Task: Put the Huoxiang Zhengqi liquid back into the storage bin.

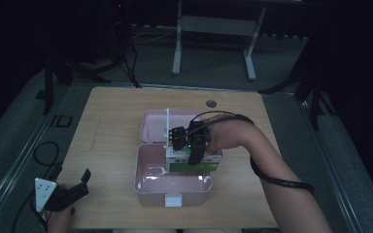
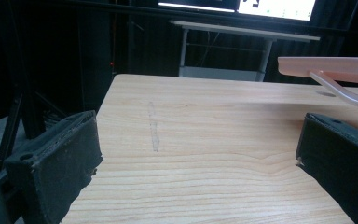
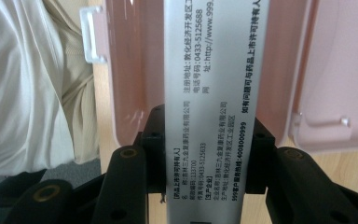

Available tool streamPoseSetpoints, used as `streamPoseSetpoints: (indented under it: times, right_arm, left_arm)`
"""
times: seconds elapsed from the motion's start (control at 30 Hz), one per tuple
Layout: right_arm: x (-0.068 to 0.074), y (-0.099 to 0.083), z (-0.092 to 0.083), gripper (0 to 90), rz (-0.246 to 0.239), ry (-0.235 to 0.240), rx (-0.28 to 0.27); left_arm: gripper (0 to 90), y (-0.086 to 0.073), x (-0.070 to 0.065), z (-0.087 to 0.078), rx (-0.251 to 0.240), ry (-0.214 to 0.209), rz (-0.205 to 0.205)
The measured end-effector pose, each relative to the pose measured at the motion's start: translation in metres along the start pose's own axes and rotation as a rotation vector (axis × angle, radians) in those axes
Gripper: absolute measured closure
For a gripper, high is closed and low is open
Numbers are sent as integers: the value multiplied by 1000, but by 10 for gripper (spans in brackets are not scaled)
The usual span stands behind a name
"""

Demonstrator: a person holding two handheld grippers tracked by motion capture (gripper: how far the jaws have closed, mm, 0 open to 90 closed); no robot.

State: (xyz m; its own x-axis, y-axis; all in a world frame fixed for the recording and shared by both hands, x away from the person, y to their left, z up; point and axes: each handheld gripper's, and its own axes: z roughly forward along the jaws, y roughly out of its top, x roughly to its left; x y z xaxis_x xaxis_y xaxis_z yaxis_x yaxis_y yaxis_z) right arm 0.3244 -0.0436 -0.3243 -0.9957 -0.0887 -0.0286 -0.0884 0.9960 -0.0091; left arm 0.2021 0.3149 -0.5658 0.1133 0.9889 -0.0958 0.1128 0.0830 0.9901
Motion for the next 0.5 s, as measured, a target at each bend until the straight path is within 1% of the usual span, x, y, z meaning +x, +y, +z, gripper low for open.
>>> streamPoseSetpoints:
  times: [0.07, 0.1, 0.17, 0.3, 0.43, 0.47, 0.5]
  right_arm:
    - [0, 6, 6, 619, -11, 13, -6]
    - [0, 6, 6, 619, -11, 13, -6]
    - [0, 11, 12, 619, -7, 14, 11]
    - [0, 16, 17, 619, -10, 18, 15]
    - [3, 29, 24, 619, -25, 23, 38]
    - [3, 29, 24, 619, -25, 23, 38]
    - [5, 33, 25, 619, -32, 27, 40]
  left_arm:
    - [3, 0, 0, 0, 0, -1, 0]
    - [3, 0, 0, 0, 0, -1, 0]
    - [3, 0, 0, 0, 2, 1, -1]
    - [3, 0, 0, 0, 1, 0, 0]
    - [3, 0, 0, 0, 2, 0, 1]
    - [3, 0, 0, 0, 2, 0, 1]
    - [3, 0, 0, 0, 2, 0, -1]
